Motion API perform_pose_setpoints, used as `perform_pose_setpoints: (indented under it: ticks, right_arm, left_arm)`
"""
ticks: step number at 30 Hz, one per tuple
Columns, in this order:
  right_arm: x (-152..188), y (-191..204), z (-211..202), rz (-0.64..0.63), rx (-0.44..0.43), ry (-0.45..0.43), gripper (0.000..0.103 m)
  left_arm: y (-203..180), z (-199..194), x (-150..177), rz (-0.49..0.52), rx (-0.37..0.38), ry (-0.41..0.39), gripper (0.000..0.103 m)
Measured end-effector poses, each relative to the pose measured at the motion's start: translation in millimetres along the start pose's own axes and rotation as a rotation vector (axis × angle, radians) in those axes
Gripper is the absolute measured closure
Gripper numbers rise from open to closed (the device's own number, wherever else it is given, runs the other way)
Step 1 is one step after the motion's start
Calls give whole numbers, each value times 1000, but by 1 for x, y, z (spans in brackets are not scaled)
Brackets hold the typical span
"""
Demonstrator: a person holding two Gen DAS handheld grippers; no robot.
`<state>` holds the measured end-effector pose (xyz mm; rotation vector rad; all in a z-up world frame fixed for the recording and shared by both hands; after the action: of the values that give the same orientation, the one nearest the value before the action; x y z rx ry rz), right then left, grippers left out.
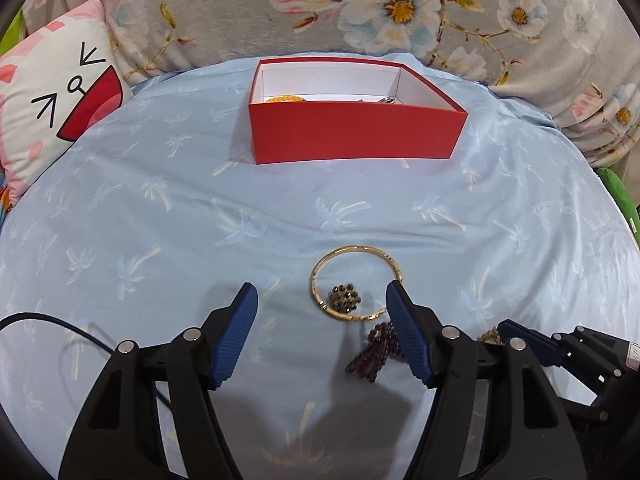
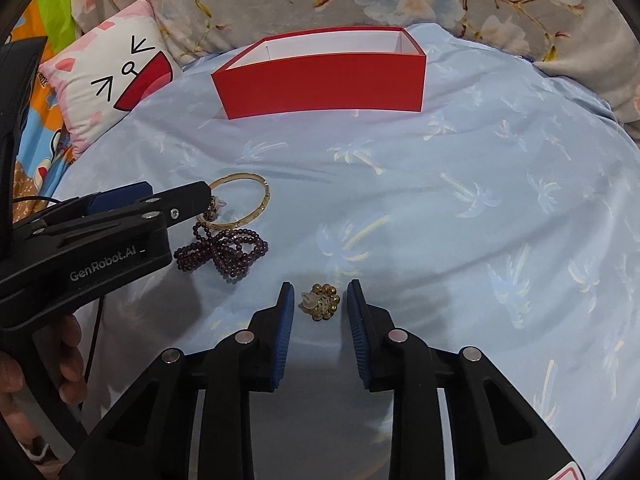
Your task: Organize jewelry
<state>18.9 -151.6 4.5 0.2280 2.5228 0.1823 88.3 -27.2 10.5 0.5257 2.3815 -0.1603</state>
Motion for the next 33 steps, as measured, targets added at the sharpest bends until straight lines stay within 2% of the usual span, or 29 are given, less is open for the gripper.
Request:
perform_pose_setpoints:
  ticks: [4,9,13,15,25,27,29,33]
  right_arm:
    - [-3,-3,2,3,-2,4,85]
    - [-5,-4,3,0,3,3,86]
    - [-6,-5,4,10,-3,6,86]
    - [-6,-5,4,11,-3,7,86]
    - [-8,-9,1,43,-18,9,86]
    - [-11,-10,-1,52,-25,4,86]
    - [-14,-11,-4,52,-25,-5,86]
    - [-20,-11,-9,53,-27,-23,87]
  left_arm:
    - [-3,12,-3,5,8,16,49]
    - [-6,22,0,15,26,41,67]
    - [-5,22,2,10,25,34,73]
    - [-3,22,3,11,17,30,83]
    - [1,16,4,-10,47,27,85]
    - [3,12,2,-15,46,20,90]
    - [6,7,-1,-22,50,13,99]
    - [12,1,-7,-30,56,-2,99]
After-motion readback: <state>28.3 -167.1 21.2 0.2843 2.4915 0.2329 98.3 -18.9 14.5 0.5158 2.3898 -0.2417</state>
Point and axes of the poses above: each gripper's, at about its wrist camera, not at the fingertips, and z roughly the way its jaws point, y to its left, x to its underside, the point moved 2 cm from there along z, roughly the way its jaws point, and after that the axes turned 7 degrees about z, right-handed, at the moved point
